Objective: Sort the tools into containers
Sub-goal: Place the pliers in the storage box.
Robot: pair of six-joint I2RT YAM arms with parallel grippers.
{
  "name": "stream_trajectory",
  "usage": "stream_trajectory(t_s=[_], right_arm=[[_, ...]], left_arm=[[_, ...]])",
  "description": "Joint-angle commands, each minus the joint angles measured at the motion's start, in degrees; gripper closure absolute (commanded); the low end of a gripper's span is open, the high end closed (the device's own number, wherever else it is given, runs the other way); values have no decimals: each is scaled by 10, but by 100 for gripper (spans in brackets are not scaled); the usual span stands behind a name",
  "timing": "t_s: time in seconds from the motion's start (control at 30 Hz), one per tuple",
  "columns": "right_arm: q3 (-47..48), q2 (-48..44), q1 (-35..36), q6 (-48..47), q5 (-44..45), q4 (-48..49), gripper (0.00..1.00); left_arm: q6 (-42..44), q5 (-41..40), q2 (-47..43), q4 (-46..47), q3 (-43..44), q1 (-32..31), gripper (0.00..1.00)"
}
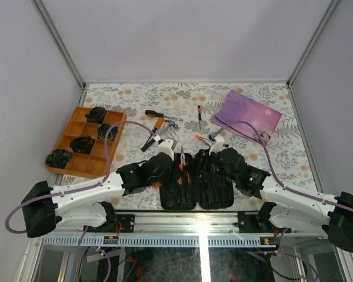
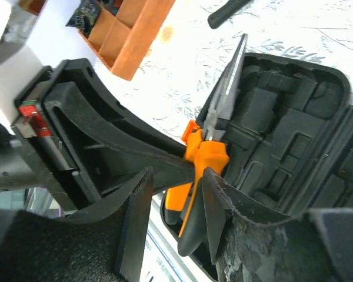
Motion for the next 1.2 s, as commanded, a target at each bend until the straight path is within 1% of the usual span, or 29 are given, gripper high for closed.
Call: stream_trajectory(t_s=[0.0, 0.2, 0.43, 0.67, 0.93, 1.17], right_arm=[[-3, -1, -6, 8, -40, 64, 54], [-1, -5, -7, 0, -3, 25, 53], [-5, -15, -7, -14, 2, 17, 52], [4, -9, -6, -33, -12, 11, 45], [52, 3, -7, -67, -16, -41, 42], [68, 17, -7, -76, -14, -57, 36]], left_arm=[[7, 7, 2, 44, 3, -4, 100], [3, 6, 3, 44, 3, -6, 100], [2, 3, 5, 43, 3, -6, 100], [6, 5, 12, 43, 6, -9, 100], [12, 4, 6, 46, 11, -15, 100], [8, 4, 9, 48, 10, -18, 100]])
